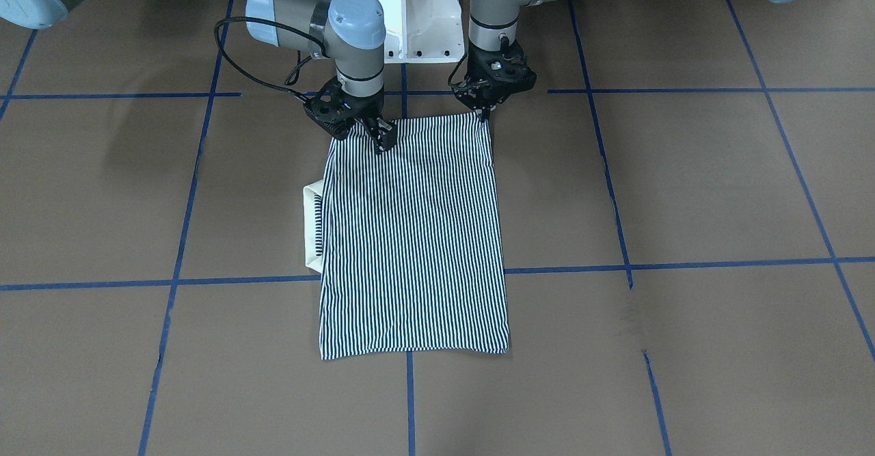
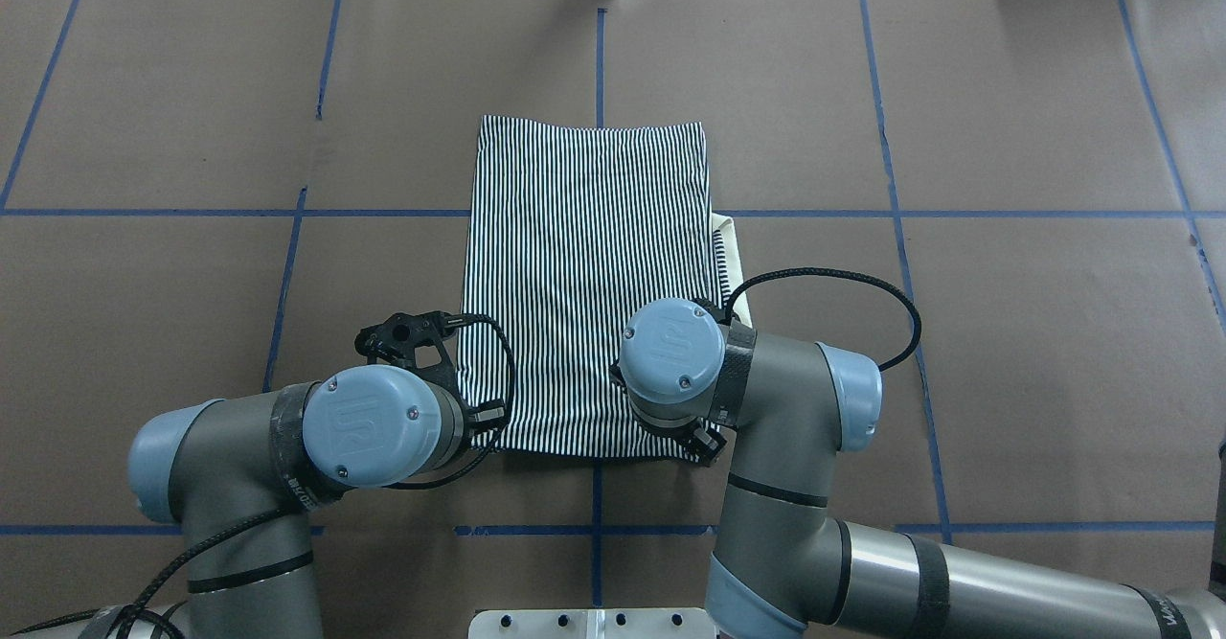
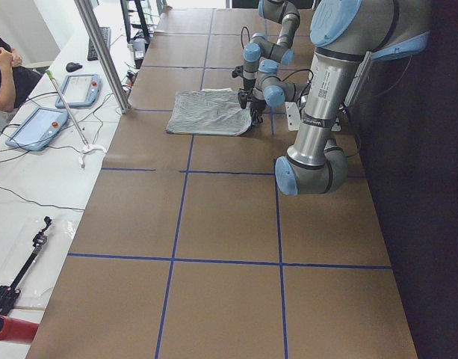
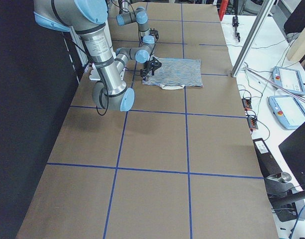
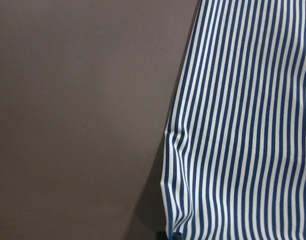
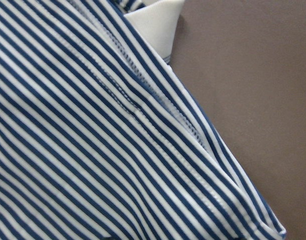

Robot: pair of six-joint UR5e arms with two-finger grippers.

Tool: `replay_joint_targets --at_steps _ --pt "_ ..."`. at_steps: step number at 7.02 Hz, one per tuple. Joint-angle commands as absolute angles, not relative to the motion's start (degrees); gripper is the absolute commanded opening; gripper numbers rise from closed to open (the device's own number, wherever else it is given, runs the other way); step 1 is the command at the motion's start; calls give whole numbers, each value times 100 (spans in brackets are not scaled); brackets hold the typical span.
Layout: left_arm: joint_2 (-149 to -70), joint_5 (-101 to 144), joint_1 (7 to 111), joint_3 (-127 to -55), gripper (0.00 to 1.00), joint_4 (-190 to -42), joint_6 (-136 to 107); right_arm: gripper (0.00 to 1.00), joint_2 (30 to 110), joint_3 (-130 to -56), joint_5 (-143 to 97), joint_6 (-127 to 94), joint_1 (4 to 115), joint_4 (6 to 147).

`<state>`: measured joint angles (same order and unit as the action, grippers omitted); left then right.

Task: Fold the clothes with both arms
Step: 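Grasp the near edge with both grippers and fold it farther from the robot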

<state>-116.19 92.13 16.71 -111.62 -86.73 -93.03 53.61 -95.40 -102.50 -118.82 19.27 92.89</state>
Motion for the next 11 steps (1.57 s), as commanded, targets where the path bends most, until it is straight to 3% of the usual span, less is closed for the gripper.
replay_joint_targets --at_steps 1,2,7,11 --pt "-11619 9211 1679 -11153 0 -8675 -9308 5 5335 -9536 -10266 -11874 1925 9290" --pt "-11610 9211 1670 -11145 0 -8675 -9299 0 5318 -9536 -10266 -11874 1925 9290" --pt "-11619 9220 1696 -11162 0 -8675 -9290 0 5317 -9720 -10239 -11909 1934 9229" --pt "-11418 9369 1285 -11784 0 -8605 -9561 0 5790 -10605 -10318 -11865 1786 9220"
